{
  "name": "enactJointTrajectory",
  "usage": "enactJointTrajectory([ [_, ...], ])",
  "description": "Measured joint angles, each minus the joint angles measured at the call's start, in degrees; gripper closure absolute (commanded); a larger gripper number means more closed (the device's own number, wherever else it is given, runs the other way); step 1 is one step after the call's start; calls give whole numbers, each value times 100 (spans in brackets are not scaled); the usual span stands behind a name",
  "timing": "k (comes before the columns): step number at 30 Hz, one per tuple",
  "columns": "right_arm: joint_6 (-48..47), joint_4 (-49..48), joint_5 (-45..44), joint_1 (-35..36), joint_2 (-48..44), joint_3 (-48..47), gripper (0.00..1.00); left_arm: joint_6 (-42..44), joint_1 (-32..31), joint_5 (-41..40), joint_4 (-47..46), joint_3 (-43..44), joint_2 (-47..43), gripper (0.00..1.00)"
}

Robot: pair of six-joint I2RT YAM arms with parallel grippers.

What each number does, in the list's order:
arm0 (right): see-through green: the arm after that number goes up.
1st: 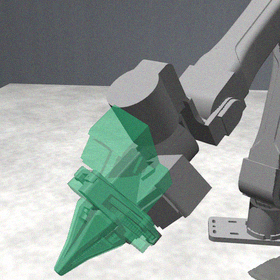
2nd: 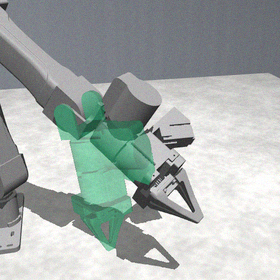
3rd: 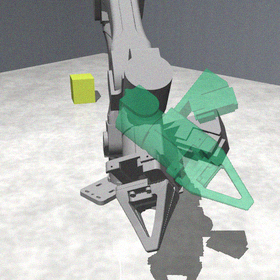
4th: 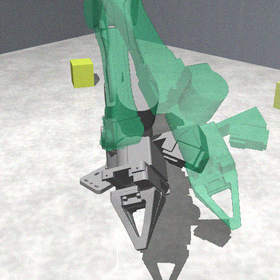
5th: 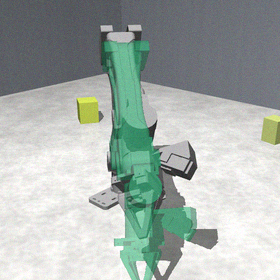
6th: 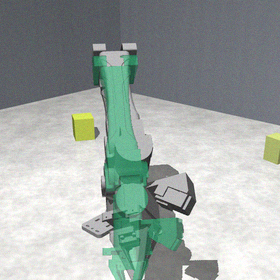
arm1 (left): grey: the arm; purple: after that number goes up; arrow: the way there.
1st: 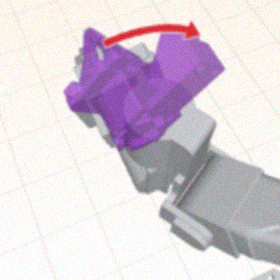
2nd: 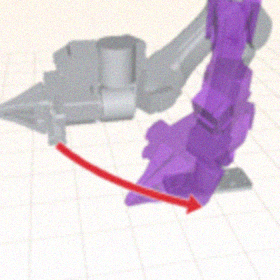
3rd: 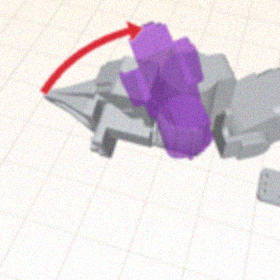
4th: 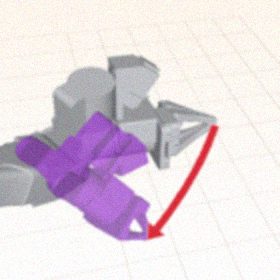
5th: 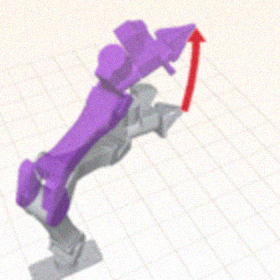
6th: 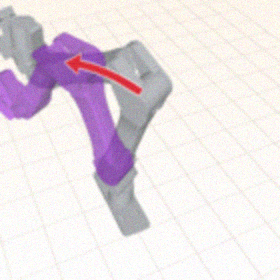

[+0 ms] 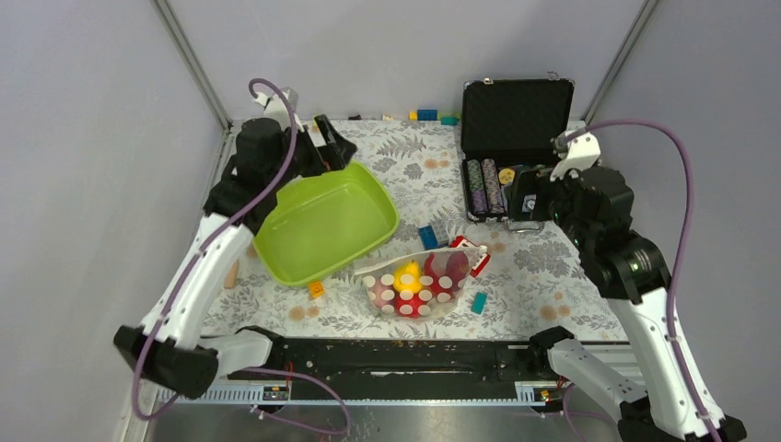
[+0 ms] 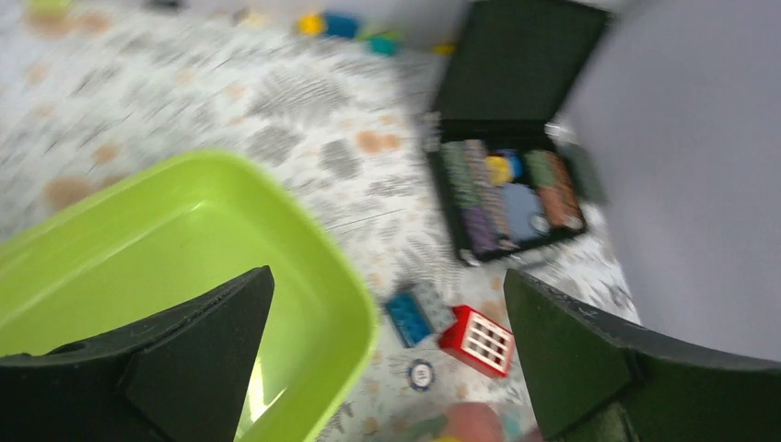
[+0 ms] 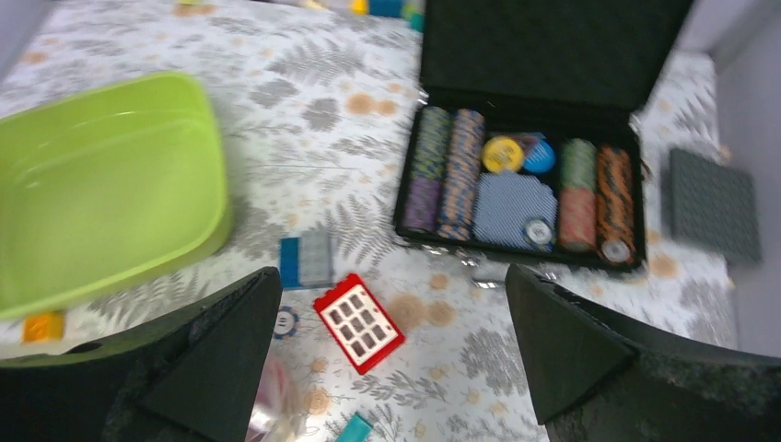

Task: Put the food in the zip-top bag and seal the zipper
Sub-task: Reset both arms

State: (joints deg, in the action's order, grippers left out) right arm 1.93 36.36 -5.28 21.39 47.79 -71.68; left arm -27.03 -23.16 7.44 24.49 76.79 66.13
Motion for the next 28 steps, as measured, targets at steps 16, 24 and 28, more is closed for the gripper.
enactJointTrajectory([
  [16,1587,-118,42,-3576,1414,772,0,-901,2074,-2223,1078,-946,160,1],
  [24,1777,-350,114,-3609,1346,1095,1,-793,2076,-2647,953,-1043,-186,1],
  [28,1788,-723,-7,-3609,885,1421,0,-752,2076,-2684,863,-1220,-358,1],
])
